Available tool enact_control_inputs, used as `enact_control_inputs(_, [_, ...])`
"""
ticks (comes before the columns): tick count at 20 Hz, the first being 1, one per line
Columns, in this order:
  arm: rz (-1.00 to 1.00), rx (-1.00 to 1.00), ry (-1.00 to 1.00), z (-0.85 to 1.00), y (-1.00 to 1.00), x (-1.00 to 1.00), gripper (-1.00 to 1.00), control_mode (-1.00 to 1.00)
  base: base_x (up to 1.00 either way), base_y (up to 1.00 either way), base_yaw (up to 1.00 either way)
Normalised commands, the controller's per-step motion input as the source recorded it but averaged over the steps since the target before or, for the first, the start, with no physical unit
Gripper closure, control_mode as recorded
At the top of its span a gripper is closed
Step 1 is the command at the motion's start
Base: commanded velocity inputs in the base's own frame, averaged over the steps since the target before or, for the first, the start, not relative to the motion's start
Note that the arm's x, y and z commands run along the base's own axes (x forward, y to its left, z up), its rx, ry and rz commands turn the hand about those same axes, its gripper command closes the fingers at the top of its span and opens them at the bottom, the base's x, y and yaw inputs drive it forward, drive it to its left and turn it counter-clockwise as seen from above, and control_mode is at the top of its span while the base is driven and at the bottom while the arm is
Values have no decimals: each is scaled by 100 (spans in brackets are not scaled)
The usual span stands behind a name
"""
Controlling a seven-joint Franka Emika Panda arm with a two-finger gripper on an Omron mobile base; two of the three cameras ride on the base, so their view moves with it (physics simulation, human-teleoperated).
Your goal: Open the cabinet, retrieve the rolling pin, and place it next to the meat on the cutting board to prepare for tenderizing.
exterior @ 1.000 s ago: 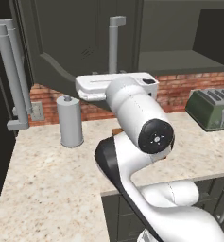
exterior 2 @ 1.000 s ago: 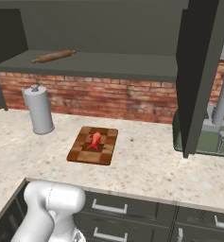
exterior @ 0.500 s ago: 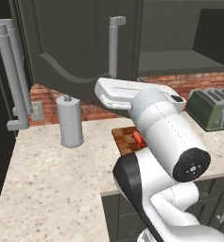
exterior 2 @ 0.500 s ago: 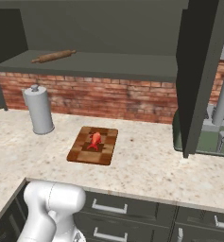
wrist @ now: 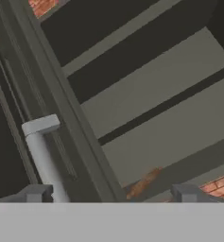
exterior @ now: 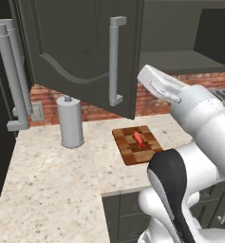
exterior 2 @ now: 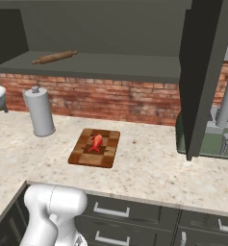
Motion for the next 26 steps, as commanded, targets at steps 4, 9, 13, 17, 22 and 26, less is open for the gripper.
enact_control_inputs(4, [15,22,0,1,-55,2,-100,-100,0,0,0])
enact_control_inputs(9, [24,17,1,-2,-45,54,-100,-100,0,0,0])
enact_control_inputs(13, [28,12,0,-21,-36,56,-100,-100,0,0,0])
enact_control_inputs(17, [27,13,2,-26,-23,67,-100,-100,0,0,0])
enact_control_inputs(22, [23,11,9,-22,-3,80,-100,-100,0,0,0])
enact_control_inputs(26, [22,2,13,-17,21,82,-100,-100,0,0,0])
